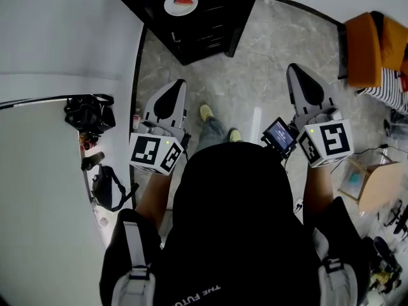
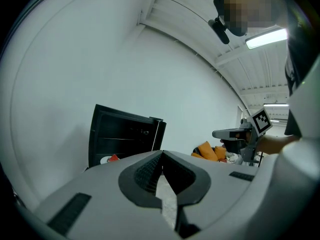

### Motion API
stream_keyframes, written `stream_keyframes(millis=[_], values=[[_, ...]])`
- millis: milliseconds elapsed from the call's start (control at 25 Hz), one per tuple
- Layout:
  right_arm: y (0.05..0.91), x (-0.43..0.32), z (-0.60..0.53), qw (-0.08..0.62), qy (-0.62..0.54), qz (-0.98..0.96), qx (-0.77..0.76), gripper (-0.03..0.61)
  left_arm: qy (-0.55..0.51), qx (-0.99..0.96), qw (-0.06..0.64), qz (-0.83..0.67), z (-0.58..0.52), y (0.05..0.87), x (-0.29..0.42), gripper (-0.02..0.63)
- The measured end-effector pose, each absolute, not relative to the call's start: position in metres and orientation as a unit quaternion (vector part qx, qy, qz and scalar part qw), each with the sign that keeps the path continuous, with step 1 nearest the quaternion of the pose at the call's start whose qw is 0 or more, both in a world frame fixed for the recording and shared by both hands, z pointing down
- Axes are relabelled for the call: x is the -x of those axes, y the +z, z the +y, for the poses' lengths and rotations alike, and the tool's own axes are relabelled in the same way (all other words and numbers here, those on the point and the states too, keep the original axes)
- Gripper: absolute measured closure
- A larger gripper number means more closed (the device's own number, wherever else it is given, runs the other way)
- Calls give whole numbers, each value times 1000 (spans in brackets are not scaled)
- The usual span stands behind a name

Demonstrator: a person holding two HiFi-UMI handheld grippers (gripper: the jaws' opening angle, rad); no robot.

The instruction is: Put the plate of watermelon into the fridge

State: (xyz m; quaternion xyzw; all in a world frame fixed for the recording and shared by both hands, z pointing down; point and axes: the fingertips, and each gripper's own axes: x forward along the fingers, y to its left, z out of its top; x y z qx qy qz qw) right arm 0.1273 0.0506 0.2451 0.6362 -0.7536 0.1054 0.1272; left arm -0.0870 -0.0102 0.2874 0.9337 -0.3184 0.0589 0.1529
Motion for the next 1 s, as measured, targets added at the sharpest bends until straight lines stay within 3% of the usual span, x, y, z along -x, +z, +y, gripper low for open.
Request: stream_keyframes(millis=[1000], values=[[237,-139,201,76,105,-776,-618,569,68,-928,114,-349,156,254,68,604]])
